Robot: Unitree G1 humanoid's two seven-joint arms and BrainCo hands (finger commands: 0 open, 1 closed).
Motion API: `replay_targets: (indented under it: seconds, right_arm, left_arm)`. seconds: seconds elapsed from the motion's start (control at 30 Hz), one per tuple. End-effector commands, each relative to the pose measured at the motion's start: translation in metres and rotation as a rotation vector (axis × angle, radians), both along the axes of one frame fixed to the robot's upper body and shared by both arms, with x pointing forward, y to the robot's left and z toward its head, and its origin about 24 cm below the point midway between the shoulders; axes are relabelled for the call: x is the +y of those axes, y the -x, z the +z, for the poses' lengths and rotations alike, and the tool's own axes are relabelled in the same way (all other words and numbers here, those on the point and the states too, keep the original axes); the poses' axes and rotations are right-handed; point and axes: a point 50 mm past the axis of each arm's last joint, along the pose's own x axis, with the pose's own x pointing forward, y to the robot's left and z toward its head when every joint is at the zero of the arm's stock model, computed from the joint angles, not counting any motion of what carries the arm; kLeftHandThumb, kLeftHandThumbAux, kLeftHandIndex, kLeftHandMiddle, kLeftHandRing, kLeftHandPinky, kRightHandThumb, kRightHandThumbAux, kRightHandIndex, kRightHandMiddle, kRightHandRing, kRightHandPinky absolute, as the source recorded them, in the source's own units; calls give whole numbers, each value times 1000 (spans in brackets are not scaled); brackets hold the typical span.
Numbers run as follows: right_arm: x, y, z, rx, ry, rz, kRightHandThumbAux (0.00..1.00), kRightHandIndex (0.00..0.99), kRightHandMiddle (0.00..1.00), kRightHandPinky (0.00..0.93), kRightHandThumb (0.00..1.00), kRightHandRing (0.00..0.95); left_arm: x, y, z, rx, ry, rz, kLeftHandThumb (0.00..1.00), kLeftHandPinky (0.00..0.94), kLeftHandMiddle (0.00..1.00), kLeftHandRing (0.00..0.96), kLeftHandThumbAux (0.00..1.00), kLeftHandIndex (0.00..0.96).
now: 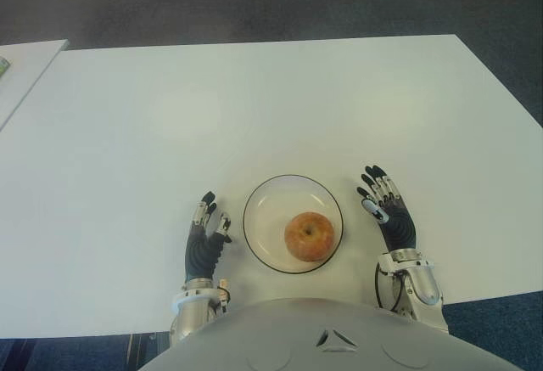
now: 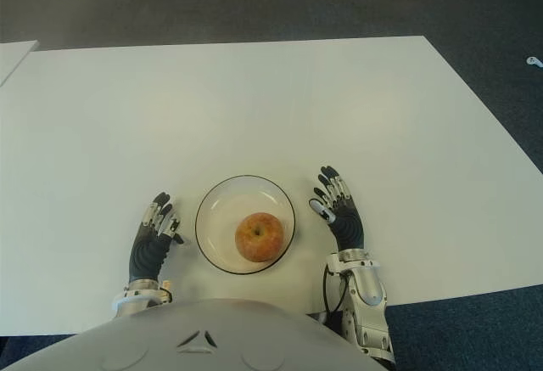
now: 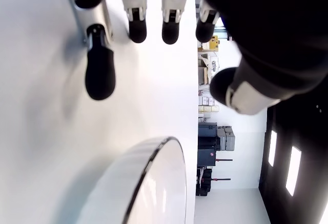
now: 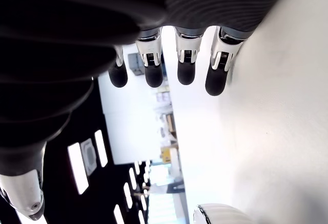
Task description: Put the apples into the plate.
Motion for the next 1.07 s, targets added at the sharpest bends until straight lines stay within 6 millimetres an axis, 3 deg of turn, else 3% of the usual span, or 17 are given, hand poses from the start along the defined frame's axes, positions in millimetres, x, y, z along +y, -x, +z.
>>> replay_targets:
  seconds: [0.03,0.53,1.07]
  right_arm:
    - [0,8,-10,79,-19,-7,598,0,0,0,105,0]
    - [2,3,-11,77,-14,12,599,0,0,0,97,0]
    - [3,-4,-4,59,38,64,635,0,0,0,93,0]
  left_arm:
    - [-17,5,-15,78,47,-15,107,0,0,0,570,0]
    - [-10,4,-17,14,37,-12,117,0,0,0,598,0]
    - [-11,5,-9,-85,28,8,129,41,0,0,498,0]
